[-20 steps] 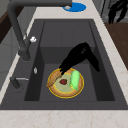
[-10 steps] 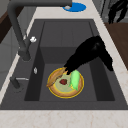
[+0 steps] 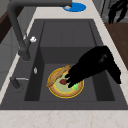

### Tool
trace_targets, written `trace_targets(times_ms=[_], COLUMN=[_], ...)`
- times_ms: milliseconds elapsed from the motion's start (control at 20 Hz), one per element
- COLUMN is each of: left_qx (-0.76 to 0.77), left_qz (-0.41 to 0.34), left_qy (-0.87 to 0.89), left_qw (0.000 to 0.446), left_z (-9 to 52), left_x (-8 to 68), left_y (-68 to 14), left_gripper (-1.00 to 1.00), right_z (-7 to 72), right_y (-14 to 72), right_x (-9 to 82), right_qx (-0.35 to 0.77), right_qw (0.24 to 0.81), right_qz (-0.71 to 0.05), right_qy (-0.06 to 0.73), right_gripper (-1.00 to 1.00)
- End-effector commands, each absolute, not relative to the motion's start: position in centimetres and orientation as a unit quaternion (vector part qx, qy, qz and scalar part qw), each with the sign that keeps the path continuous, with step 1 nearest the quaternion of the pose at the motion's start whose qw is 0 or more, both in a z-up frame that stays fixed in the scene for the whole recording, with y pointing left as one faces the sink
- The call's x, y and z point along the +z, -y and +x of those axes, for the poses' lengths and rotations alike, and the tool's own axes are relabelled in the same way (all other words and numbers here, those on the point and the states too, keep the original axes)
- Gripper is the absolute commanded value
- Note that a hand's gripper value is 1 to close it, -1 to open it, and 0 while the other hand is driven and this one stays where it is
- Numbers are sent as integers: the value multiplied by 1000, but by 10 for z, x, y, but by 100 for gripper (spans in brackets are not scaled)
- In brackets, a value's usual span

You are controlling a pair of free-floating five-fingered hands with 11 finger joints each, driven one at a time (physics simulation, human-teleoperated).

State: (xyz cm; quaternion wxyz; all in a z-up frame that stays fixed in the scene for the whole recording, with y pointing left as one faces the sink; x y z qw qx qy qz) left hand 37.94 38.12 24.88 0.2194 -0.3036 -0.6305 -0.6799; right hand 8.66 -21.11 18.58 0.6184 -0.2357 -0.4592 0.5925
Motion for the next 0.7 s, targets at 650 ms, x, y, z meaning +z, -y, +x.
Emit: trace_targets(times_ms=[650], left_qx=[-672], left_qz=[-267], left_qy=[669], left_qw=[169], left_z=[355], left_x=[220], left_y=[-460], left_gripper=[-100], right_z=[87], right_y=[211], right_x=[186], right_qx=[593], right_qw=[618], right_qz=[-236], right_qy=[459], right_gripper=[0])
